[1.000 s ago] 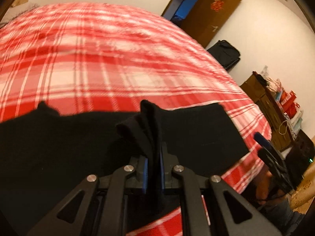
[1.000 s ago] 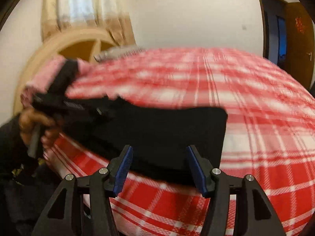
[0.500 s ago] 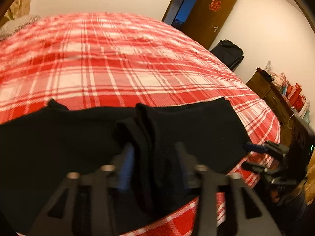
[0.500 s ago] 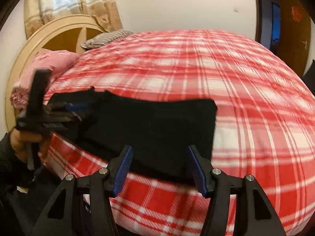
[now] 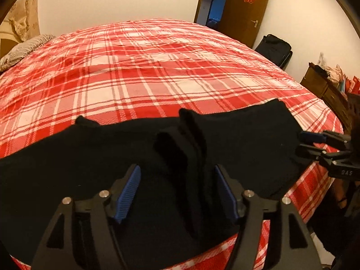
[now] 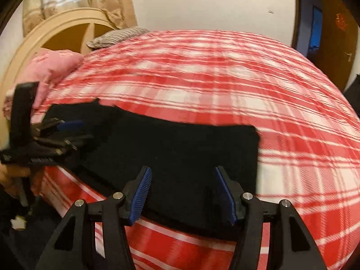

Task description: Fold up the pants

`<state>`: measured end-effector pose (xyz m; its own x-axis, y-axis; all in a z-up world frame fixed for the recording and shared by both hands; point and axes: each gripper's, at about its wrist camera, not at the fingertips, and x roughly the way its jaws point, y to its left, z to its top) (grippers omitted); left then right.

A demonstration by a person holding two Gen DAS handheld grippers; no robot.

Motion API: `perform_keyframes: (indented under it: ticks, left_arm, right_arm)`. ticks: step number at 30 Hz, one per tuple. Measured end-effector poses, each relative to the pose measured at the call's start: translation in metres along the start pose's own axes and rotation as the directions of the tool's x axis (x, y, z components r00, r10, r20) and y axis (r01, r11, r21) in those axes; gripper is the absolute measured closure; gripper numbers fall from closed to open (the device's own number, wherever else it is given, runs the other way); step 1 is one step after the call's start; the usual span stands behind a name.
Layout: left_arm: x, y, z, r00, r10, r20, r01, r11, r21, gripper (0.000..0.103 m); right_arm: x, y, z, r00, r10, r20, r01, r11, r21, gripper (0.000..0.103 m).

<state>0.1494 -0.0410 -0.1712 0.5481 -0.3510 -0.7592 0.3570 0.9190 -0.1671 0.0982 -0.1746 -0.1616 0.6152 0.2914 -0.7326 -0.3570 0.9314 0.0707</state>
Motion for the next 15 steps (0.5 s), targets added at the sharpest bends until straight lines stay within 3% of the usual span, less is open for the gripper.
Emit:
perform_keyframes:
  ticks: [4,8,11,15]
  left_arm:
    - [-0.01,0.002,-0.003,1.0,0.017,0.02,-0.017,1.0,-0.002,0.025]
    - [-0.018,0.003,-0.006,0.997,0.065,0.037,-0.066,0.997,0.026,0.015]
    - [-0.023,0.008,-0.008,0.996,0.084,0.041,-0.085,0.996,0.036,0.015]
    - [-0.03,0.02,-0.013,0.991,0.124,0.045,-0.126,0.991,0.038,0.015]
  right_arm:
    - [0.018,0.029,0.014,0.999,0.04,-0.007,-0.041,0.998,-0.053,0.044]
    - [0.04,0.052,0.03,0.995,0.103,-0.015,-0.103,0.992,-0.072,0.044]
    - [0.058,0.062,0.042,0.994,0.105,-0.011,-0.105,0.991,-0.081,0.044]
    - [0.076,0.071,0.049,0.979,0.202,-0.027,-0.203,0.977,-0.066,0.044]
